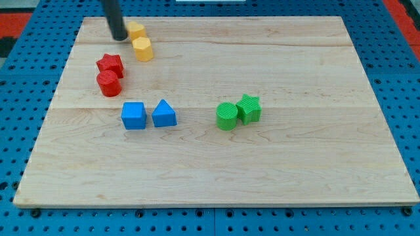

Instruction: Slide the yellow heart to the right side of the yellow hexagon

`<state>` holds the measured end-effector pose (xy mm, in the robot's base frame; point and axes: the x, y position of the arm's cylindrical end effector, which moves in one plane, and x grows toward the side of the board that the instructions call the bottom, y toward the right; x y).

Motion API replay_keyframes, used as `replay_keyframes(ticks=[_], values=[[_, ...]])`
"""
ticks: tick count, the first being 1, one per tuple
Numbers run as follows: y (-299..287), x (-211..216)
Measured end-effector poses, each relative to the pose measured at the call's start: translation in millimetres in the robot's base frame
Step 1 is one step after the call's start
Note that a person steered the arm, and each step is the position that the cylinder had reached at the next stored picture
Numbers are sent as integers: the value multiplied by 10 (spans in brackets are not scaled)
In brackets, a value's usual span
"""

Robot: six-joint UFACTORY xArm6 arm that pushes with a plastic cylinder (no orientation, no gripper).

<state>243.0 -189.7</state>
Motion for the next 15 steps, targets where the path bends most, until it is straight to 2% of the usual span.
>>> replay_keyframes(ticks=[1, 3, 4, 5, 8, 9, 10, 13, 15], values=[[-205, -357], [678, -75], [711, -22], [705, 220], [1371, 253], [2255, 341], [2735, 632], [2876, 677], [3671, 1246]])
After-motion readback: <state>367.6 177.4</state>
